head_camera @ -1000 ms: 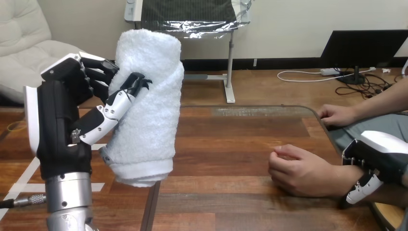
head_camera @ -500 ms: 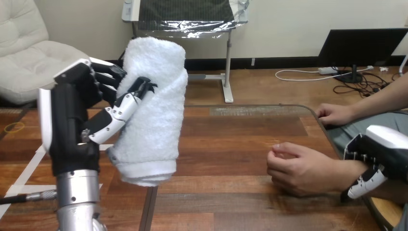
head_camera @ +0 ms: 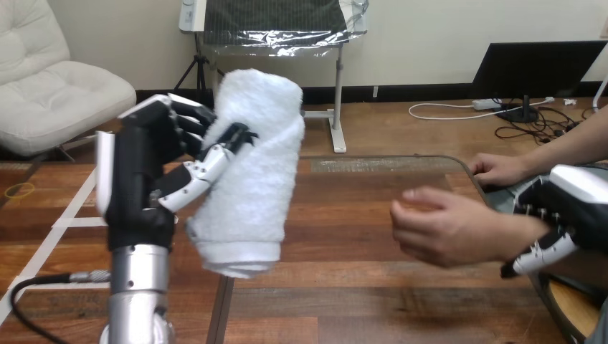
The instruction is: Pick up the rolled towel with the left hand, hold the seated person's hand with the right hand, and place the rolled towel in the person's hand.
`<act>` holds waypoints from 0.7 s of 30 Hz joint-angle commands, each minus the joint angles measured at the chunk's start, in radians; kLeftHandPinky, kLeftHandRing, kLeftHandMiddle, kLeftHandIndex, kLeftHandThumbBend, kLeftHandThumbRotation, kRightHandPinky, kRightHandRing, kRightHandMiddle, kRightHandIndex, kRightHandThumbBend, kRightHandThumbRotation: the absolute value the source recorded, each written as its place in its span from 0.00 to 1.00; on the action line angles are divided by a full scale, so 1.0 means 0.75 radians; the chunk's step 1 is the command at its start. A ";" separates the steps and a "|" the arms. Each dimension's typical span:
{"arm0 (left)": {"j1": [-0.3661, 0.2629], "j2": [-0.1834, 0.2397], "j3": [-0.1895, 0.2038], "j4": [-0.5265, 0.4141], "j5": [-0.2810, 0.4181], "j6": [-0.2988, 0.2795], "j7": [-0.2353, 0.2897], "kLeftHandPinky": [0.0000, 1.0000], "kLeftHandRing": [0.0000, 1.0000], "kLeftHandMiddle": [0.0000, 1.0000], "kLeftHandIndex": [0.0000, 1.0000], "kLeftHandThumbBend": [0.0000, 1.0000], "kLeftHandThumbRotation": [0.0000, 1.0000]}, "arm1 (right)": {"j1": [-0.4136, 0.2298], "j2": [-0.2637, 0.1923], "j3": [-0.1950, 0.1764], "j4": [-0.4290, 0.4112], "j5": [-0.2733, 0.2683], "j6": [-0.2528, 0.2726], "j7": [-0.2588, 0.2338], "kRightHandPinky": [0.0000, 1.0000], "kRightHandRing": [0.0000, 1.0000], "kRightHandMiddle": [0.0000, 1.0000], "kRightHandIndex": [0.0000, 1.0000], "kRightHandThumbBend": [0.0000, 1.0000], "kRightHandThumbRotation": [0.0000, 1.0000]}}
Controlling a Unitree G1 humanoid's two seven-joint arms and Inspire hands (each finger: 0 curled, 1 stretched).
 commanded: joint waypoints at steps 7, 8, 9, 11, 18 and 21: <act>-0.199 0.010 -0.019 0.142 -0.020 -0.093 -0.021 0.18 0.24 0.31 0.35 0.51 0.00 | -0.106 0.019 -0.065 -0.154 0.069 0.011 0.020 0.26 0.28 0.33 0.33 0.88 0.15; -0.210 0.011 -0.020 0.160 -0.019 -0.099 -0.023 0.18 0.24 0.31 0.35 0.51 0.00 | -0.108 0.019 -0.067 -0.164 0.071 0.022 0.028 0.27 0.28 0.33 0.34 0.88 0.15; -0.218 0.012 -0.021 0.173 -0.017 -0.105 -0.024 0.18 0.24 0.31 0.35 0.51 0.00 | -0.109 0.020 -0.068 -0.171 0.072 0.029 0.034 0.27 0.29 0.34 0.34 0.88 0.14; -0.236 0.013 -0.023 0.202 -0.017 -0.114 -0.029 0.19 0.24 0.31 0.35 0.50 0.00 | -0.112 0.021 -0.069 -0.187 0.074 0.047 0.045 0.28 0.29 0.34 0.35 0.89 0.14; -0.294 0.015 -0.029 0.301 -0.013 -0.154 -0.047 0.19 0.25 0.31 0.35 0.48 0.00 | -0.118 0.030 -0.068 -0.228 0.071 0.089 0.065 0.28 0.31 0.35 0.36 0.89 0.15; -0.318 0.011 -0.030 0.341 -0.007 -0.166 -0.042 0.19 0.25 0.31 0.35 0.47 0.00 | -0.123 0.035 -0.067 -0.230 0.073 0.090 0.068 0.28 0.31 0.36 0.36 0.89 0.15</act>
